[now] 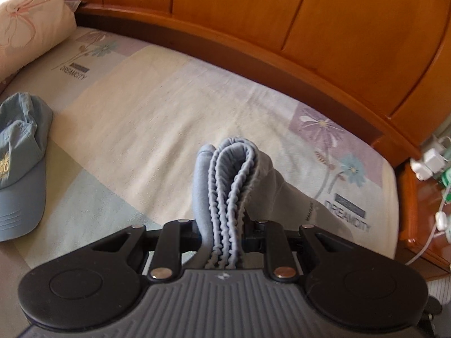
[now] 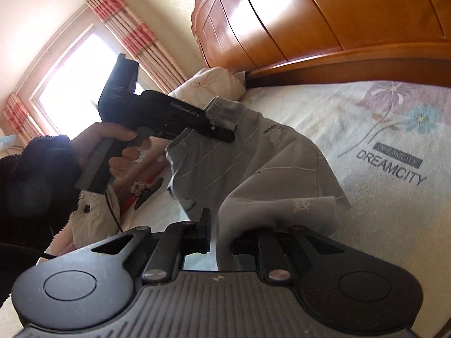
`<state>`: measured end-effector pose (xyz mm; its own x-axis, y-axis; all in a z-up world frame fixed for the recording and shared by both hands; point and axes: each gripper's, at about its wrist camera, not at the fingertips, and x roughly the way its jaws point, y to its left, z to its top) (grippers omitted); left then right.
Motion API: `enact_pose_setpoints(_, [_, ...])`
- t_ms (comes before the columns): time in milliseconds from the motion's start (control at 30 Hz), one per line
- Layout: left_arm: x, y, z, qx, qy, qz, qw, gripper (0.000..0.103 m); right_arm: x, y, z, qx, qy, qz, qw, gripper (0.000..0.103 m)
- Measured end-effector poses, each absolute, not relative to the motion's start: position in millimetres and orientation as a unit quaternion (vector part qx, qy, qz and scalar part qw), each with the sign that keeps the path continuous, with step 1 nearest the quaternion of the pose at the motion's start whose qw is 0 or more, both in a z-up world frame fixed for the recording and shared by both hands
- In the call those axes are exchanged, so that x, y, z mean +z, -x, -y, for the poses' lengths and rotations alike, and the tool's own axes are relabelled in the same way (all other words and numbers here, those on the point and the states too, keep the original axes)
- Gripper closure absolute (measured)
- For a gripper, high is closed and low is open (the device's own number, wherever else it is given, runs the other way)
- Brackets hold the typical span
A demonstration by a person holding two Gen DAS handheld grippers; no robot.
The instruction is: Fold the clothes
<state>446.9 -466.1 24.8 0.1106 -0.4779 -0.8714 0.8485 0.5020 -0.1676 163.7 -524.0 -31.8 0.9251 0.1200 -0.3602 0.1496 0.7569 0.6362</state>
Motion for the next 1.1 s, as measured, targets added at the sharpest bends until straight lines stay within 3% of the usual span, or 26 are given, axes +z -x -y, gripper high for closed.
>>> enact_pose_setpoints(67, [17.2,-449.8,470.3,-0.455,-0.192,-0.486,0.721,0.083,-33.3,-162.8,524.1,-0.009,-0.35,-0.195,0.916,0.087])
enact_pose_setpoints(300, [16.8,-463.2,468.4,-0.397,-0.191,-0.448,0.778,0.062,-38.3,-160.4,528.6,-0.013,-0.361,-0.198,0.911,0.087])
enact_pose_setpoints(400, [29.1,-458.7,461.5,-0.382,-0.197,-0.408,0.806,0.062,-39.9,-158.3,530.4,-0.013,-0.368,-0.197,0.908,0.087])
enact_pose_setpoints(567, [18.8,-421.7,441.7,-0.485,-0.15,-0.432,0.745,0.049,-46.0,-158.3,534.4,-0.014,-0.378,-0.201,0.904,0.085])
enact_pose_setpoints(667, [-16.9,-402.2,429.1,-0.498,-0.147,-0.466,0.716,0.049,-51.7,-156.4,539.8,-0.006,-0.407,-0.197,0.892,0.073])
enact_pose_setpoints(733, [-41.4,-389.5,420.8,-0.503,-0.148,-0.488,0.698,0.051,-58.8,-155.6,546.1,0.01,-0.44,-0.198,0.876,0.045])
enact_pose_setpoints(800, [-55.0,-386.5,409.8,-0.507,-0.128,-0.488,0.699,0.051,-68.1,-151.0,551.0,0.02,-0.478,-0.196,0.856,0.031])
enact_pose_setpoints(933, [-59.6,-400.1,397.2,-0.502,-0.07,-0.509,0.696,0.051,-100.1,-141.6,561.8,0.033,-0.582,-0.183,0.791,0.022])
enact_pose_setpoints(1100, [-60.7,-403.2,394.6,-0.5,-0.057,-0.514,0.694,0.051,-130.0,-132.7,570.8,0.028,-0.678,-0.11,0.727,0.02])
